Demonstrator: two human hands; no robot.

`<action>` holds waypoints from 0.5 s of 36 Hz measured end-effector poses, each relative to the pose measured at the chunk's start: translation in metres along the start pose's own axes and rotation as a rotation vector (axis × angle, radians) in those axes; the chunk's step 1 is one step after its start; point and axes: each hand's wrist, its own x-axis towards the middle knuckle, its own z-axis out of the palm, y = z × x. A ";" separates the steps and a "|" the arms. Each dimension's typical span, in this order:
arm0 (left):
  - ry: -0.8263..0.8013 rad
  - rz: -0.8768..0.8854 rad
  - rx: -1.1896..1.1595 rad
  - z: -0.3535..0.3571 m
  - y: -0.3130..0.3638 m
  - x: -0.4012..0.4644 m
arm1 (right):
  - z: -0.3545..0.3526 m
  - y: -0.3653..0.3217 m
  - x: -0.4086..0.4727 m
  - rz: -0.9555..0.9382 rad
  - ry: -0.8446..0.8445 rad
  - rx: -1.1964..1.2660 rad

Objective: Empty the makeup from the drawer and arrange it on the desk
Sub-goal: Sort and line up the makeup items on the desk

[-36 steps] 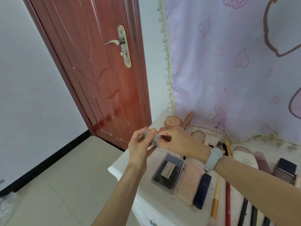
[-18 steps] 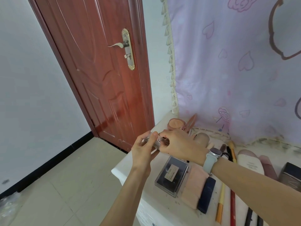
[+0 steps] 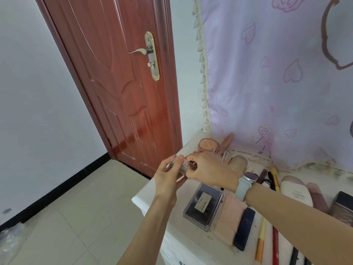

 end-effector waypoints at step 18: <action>-0.207 -0.037 -0.015 -0.011 0.001 0.006 | -0.006 0.013 0.004 -0.001 -0.065 0.234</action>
